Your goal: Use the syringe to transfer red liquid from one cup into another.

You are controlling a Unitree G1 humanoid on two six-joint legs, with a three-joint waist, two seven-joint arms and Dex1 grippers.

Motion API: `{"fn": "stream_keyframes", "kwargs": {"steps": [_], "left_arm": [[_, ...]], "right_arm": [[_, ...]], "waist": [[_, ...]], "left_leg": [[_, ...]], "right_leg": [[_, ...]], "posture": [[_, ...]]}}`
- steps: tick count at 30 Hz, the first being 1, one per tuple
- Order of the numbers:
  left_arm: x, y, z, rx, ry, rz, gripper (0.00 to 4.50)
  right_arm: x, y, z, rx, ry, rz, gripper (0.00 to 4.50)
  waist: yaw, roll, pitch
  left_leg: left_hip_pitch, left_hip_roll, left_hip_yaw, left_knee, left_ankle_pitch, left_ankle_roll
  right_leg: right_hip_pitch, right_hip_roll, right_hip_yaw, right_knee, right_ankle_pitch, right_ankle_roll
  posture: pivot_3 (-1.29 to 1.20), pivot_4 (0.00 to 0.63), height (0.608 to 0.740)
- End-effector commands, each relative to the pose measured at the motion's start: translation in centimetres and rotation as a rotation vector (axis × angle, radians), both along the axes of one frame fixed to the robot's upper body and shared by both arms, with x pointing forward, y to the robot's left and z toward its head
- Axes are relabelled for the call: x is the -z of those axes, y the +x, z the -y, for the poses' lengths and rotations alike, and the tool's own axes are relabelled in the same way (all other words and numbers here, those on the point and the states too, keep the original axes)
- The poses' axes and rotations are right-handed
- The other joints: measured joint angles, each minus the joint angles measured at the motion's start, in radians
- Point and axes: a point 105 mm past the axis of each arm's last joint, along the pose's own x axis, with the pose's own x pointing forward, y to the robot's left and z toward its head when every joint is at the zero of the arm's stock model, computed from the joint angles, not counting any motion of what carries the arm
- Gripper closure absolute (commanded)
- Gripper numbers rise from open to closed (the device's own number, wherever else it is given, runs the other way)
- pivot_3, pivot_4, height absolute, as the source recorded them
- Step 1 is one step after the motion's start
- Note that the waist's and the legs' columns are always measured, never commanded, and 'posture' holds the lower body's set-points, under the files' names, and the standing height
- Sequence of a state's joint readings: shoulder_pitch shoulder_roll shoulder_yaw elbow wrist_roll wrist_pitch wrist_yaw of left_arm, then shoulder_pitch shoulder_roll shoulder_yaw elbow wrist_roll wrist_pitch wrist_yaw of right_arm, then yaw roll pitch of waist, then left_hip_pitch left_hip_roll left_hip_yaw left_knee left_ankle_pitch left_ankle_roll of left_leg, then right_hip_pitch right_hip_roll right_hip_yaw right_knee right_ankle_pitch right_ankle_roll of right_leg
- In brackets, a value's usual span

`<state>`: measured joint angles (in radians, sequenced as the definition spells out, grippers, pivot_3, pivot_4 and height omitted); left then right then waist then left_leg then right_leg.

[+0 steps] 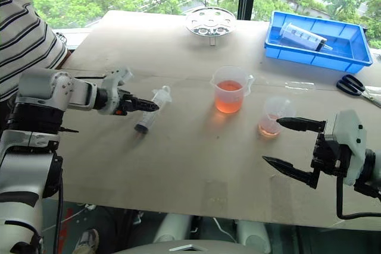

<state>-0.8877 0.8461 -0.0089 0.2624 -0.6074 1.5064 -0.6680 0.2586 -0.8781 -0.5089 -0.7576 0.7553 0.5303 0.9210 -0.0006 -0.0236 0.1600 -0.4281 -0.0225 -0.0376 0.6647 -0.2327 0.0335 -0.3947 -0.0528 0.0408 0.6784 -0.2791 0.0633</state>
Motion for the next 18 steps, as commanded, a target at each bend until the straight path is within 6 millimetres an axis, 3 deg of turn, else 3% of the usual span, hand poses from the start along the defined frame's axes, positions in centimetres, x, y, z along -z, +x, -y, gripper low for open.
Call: {"fn": "stream_keyframes", "kwargs": {"steps": [1, 5, 7, 10, 12, 18], "left_arm": [[-4.8, -2.0, -0.6, 0.012, 0.03, 0.374, 0.15], [-5.5, -5.9, -0.3, 0.059, 0.079, 0.613, 0.15], [-4.6, -8.1, 0.1, 0.114, 0.104, 0.675, 0.15], [-2.0, -10.9, 0.0, 0.121, 0.082, 0.668, 0.15], [-0.5, -12.8, -0.7, 0.111, 0.08, 0.657, 0.15], [2.5, -16.4, -2.5, 0.055, 0.12, 0.6, 0.15]], "right_arm": [[0.4, 0.7, 1.0, 0.063, 0.013, 0.039, 0.0], [1.9, 1.0, 2.9, 0.116, 0.011, 0.007, 0.0], [2.4, 1.2, 3.9, 0.142, 0.003, 0.002, 0.0], [3.4, 1.0, 5.5, 0.16, -0.018, -0.03, 0.0], [3.9, 0.6, 6.7, 0.176, -0.042, -0.054, 0.0], [4.9, -1.6, 10.2, 0.226, -0.087, -0.108, 0.0]], "waist": [[-0.009, 0.001, -0.001], [-0.011, 0.001, -0.001], [-0.008, 0.001, -0.002], [-0.001, 0.003, -0.002], [0.004, 0.003, -0.003], [0.018, 0.005, -0.006]], "left_leg": [[0.0, 0.0, 0.0, 0.0, 0.0, 0.0], [0.0, 0.0, 0.001, -0.001, 0.002, -0.004], [0.001, 0.0, 0.001, -0.002, 0.002, -0.004], [0.007, 0.0, 0.001, -0.005, -0.001, -0.001], [0.018, 0.0, 0.001, -0.011, -0.001, 0.0], [0.016, 0.002, 0.001, -0.013, -0.001, 0.0]], "right_leg": [[-0.001, -0.001, 0.0, -0.001, 0.0, 0.0], [0.0, -0.002, 0.004, -0.002, 0.0, 0.0], [0.001, -0.003, 0.004, -0.002, 0.0, 0.0], [0.005, -0.003, 0.004, -0.003, 0.0, -0.002], [0.017, -0.004, 0.004, -0.009, -0.002, -0.006], [0.018, -0.003, 0.003, -0.018, -0.001, -0.008]], "posture": [[0.0, 0.15, 0.74], [0.0, 0.15, 0.74], [0.0, 0.15, 0.74], [0.0, 0.15, 0.74], [0.0, 0.15, 0.74], [0.0, 0.15, 0.74]]}}
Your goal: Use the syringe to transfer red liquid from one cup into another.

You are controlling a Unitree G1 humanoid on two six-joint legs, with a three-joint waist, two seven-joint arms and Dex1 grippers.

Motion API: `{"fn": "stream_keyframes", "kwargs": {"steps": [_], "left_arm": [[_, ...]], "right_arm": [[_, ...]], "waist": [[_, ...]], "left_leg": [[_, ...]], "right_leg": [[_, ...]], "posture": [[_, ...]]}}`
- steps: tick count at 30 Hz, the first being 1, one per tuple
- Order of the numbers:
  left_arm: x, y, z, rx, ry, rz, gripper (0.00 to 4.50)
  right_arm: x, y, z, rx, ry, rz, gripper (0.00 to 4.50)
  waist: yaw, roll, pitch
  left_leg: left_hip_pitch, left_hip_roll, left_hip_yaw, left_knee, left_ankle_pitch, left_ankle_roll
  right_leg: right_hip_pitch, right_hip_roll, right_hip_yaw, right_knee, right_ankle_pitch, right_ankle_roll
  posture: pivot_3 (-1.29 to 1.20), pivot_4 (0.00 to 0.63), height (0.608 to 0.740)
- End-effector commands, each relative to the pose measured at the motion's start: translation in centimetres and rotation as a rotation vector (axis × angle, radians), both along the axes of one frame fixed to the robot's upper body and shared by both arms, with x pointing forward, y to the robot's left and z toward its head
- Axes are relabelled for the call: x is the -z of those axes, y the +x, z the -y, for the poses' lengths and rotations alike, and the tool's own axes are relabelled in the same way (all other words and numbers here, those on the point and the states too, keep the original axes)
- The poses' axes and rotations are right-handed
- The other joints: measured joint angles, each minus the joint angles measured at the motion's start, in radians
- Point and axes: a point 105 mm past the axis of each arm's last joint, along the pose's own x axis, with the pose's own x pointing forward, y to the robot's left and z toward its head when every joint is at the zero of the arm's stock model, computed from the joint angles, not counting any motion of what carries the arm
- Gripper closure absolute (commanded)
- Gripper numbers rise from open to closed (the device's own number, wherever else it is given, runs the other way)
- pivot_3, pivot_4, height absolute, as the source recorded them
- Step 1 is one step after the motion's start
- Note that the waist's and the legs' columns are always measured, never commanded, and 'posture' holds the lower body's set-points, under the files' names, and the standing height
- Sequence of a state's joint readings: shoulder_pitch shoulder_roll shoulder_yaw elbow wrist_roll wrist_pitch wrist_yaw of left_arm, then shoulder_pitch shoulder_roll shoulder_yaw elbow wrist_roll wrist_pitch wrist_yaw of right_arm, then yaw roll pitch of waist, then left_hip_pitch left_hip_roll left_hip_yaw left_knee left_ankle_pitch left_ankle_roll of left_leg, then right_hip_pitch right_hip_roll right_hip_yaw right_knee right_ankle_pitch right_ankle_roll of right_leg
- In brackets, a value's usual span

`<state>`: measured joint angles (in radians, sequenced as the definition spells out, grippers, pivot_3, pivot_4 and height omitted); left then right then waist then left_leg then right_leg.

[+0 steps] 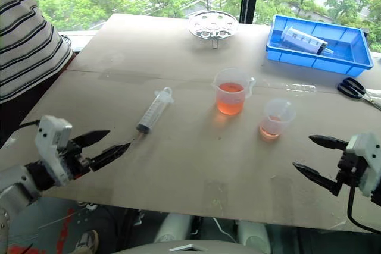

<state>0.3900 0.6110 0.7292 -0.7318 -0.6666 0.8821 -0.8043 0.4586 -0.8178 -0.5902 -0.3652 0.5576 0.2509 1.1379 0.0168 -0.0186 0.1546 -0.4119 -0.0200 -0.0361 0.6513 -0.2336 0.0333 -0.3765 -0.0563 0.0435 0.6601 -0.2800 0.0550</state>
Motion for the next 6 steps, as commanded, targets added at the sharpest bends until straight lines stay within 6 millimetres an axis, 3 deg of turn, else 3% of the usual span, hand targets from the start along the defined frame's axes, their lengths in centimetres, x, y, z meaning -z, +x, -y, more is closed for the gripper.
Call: {"fn": "stream_keyframes", "kwargs": {"steps": [1, 6], "left_arm": [[-0.5, -1.2, -0.3, 0.012, 0.058, 0.061, 0.15], [0.5, -1.8, -0.9, 0.021, 0.056, 0.047, 0.15]], "right_arm": [[-0.6, -1.2, 1.8, 0.014, -0.041, 0.017, 0.0], [-0.4, -2.4, 2.9, 0.05, -0.041, -0.005, 0.0]], "waist": [[0.001, 0.0, 0.0], [0.0, 0.002, -0.002]], "left_leg": [[-0.001, 0.0, 0.0, 0.0, 0.0, 0.0], [-0.001, 0.001, 0.0, -0.001, -0.002, -0.002]], "right_leg": [[0.0, 0.0, 0.0, -0.001, 0.0, 0.0], [0.0, 0.0, 0.0, -0.001, 0.0, 0.0]], "posture": [[0.0, 0.15, 0.74], [0.0, 0.15, 0.74]]}}
